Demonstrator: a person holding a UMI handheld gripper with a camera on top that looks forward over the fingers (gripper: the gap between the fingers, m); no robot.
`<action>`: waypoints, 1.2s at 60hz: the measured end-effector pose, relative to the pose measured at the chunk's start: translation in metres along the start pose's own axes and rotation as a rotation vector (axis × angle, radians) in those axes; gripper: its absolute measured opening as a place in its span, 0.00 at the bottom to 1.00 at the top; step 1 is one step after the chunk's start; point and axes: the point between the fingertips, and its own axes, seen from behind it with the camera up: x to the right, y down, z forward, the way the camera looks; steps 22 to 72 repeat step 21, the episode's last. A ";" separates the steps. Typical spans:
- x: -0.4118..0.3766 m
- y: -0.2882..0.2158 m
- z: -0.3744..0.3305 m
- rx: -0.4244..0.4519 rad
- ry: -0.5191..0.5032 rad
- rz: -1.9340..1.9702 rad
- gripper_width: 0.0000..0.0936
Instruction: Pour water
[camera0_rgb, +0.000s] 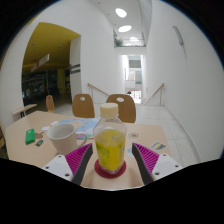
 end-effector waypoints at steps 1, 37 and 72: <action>0.000 0.002 -0.004 0.000 -0.001 0.004 0.92; -0.015 0.050 -0.125 -0.037 -0.097 0.149 0.92; -0.015 0.050 -0.125 -0.037 -0.097 0.149 0.92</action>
